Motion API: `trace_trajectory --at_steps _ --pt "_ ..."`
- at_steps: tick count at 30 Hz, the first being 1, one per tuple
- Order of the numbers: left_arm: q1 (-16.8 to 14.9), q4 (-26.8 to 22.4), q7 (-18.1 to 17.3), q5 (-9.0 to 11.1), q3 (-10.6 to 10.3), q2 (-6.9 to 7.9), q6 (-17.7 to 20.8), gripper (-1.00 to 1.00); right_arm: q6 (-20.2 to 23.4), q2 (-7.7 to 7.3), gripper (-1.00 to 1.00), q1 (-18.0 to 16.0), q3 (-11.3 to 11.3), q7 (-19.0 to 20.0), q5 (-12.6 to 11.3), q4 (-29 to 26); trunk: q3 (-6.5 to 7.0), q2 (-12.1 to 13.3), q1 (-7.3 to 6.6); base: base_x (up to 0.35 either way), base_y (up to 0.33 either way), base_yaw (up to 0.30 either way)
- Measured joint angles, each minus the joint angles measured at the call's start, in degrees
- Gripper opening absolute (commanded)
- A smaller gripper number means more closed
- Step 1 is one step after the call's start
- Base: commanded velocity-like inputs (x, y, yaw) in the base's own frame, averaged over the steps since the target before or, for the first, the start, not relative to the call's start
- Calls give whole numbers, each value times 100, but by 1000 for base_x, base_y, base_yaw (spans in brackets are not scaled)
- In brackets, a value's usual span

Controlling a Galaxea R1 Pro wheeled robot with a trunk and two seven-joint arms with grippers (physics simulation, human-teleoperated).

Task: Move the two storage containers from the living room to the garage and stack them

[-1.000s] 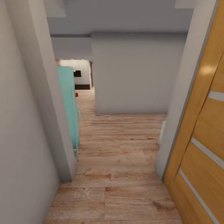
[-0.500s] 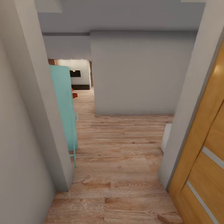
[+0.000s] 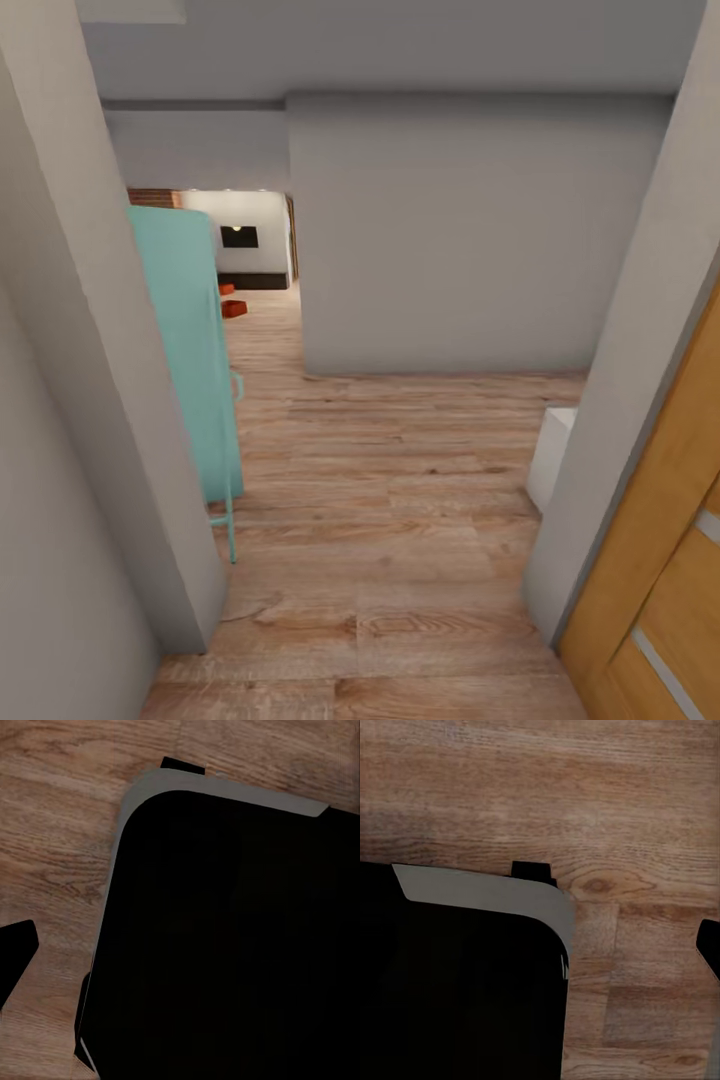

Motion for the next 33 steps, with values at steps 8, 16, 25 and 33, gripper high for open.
trace_trajectory --at_steps 8,16,25,33 --pt "0 -5 1 -2 0 -6 14 100 -32 17 100 0 -5 0 1 -1 0 0 0 322 0 0" --pt "0 -22 1 -8 -8 -16 -24 100 -34 17 100 0 -1 0 1 -1 0 0 0 322 0 0" --pt "0 -38 -5 4 2 -2 26 100 -34 17 100 0 -1 0 1 -1 0 0 0 322 0 0" --pt "0 -45 47 8 -7 -33 21 100 -35 17 100 0 -1 0 1 -2 0 0 0 322 0 0"
